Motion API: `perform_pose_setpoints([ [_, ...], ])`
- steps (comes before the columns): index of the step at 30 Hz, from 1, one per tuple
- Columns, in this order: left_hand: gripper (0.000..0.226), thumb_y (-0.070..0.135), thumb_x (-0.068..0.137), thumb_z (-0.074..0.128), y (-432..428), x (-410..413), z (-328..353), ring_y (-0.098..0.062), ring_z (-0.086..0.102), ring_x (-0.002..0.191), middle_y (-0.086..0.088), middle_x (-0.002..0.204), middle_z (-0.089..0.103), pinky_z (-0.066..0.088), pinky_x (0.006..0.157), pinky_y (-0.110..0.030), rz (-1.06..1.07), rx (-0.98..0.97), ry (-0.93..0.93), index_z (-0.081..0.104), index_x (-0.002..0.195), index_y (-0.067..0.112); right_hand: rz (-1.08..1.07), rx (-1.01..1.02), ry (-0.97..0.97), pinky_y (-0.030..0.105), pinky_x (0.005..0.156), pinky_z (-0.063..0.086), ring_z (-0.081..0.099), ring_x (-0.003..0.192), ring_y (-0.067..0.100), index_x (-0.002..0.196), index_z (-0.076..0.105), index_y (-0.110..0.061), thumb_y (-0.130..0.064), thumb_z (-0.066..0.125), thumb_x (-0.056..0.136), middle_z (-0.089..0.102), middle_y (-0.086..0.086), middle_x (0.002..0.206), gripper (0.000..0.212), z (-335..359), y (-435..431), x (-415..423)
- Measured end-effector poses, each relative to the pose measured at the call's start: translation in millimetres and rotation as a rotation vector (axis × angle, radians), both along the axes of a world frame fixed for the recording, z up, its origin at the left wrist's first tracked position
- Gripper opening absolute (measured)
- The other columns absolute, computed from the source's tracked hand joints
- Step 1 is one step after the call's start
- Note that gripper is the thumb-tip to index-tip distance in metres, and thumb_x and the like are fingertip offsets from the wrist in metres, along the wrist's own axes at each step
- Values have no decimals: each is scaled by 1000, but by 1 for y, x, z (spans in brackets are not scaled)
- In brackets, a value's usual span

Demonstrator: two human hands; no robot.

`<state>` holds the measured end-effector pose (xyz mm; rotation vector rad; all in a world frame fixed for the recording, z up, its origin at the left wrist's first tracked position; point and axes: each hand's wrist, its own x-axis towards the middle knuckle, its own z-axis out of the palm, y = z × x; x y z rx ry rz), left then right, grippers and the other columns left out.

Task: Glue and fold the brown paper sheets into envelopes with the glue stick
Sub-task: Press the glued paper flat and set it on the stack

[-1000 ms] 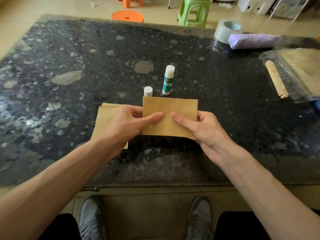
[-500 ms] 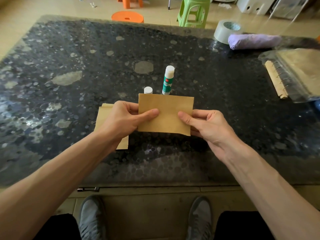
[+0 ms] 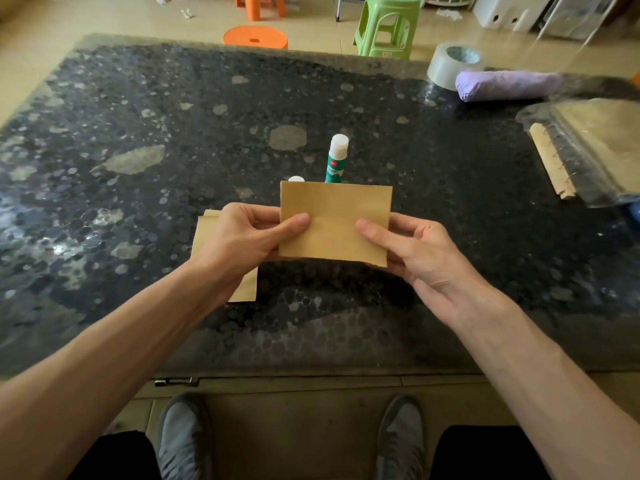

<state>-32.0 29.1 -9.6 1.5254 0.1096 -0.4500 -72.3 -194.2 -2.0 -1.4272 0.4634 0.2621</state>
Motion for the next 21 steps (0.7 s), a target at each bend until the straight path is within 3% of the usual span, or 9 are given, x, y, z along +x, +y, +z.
perform_pose_setpoints([
  [6,28,27,83,78,-4,-3,-5,-20,78,96,-7,101,80,63,76,-27,-65,-51,57,79,106,10,-26,-78,-14,33,93,59,78,93,12,100,79,-15,-25,91,75,81,-1,97,30,-10,13,-4],
  [10,36,26,76,83,-8,-6,-8,-20,77,98,-7,102,80,64,80,-32,-81,-68,97,78,107,8,-10,-80,-42,34,93,58,78,96,13,105,79,-13,-25,91,75,81,0,99,34,-12,14,-5],
  [14,31,24,78,84,-13,-7,-11,-21,78,93,-8,98,80,64,80,-28,-47,-42,97,78,103,6,-2,-72,-41,36,89,59,77,99,16,109,78,-12,-31,93,72,81,2,101,45,-16,22,-7],
  [18,36,26,80,85,-12,-7,-14,-21,78,95,-8,99,80,63,80,-28,-67,-6,96,78,108,5,-61,-104,-45,28,85,60,78,90,12,100,80,-12,-28,94,71,81,-1,93,35,-16,24,-7],
  [21,41,30,77,84,-9,-5,-14,-21,78,96,-7,102,80,64,80,-30,-100,5,84,78,110,6,-38,-83,-32,31,87,60,78,92,13,103,79,-12,-25,93,73,81,0,95,35,-15,21,-7],
])
